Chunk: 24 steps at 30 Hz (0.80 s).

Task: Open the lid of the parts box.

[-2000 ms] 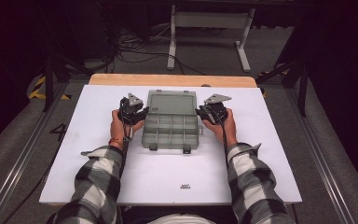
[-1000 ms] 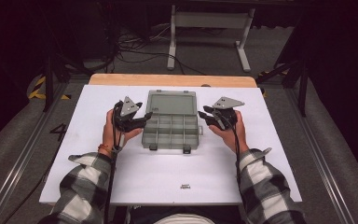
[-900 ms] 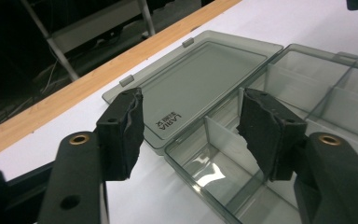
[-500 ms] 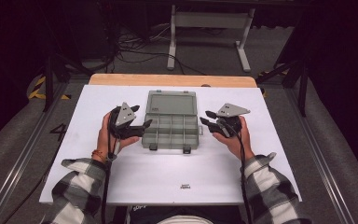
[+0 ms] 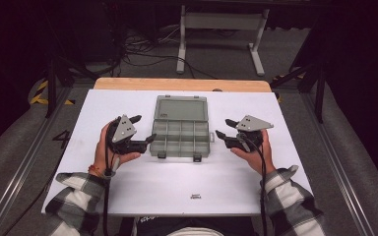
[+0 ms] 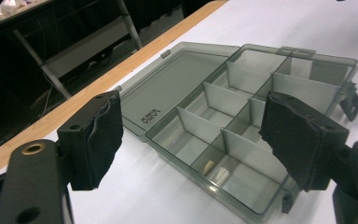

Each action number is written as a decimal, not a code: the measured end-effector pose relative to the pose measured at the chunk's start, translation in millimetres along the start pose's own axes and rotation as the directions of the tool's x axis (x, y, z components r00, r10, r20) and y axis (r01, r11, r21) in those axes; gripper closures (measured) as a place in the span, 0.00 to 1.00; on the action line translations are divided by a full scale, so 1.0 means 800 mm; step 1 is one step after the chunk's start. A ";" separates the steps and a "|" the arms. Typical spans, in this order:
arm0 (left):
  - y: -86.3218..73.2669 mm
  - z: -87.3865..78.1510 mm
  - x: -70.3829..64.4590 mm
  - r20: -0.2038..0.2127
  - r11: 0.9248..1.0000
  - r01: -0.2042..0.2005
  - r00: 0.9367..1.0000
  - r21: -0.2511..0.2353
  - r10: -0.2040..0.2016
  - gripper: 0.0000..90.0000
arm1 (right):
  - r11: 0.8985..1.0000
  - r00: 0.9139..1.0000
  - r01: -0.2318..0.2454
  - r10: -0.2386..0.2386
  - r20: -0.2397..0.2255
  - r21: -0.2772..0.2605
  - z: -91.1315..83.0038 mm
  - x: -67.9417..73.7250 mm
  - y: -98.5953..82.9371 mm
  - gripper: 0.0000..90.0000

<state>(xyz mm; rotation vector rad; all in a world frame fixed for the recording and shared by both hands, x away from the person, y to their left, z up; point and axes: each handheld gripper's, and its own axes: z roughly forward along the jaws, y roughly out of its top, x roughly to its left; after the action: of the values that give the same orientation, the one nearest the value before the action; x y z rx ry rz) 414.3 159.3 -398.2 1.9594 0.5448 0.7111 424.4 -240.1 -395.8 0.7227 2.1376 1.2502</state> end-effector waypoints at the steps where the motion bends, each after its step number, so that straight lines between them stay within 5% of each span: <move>1: -0.001 -0.002 0.000 0.008 1.000 0.001 1.000 -0.004 -0.001 0.23 | 1.000 1.000 0.002 -0.002 0.002 0.002 -0.001 0.000 0.000 0.43; 24: -0.023 -0.041 -0.020 0.047 0.999 -0.039 0.998 -0.011 0.040 0.16 | 0.997 0.997 0.061 -0.063 0.054 0.041 -0.041 0.018 -0.026 0.17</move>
<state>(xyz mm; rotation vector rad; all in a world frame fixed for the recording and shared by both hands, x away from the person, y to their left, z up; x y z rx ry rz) 378.9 177.6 -406.1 1.9771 0.4739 0.6894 388.2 -258.5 -403.1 0.6946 2.1281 1.1459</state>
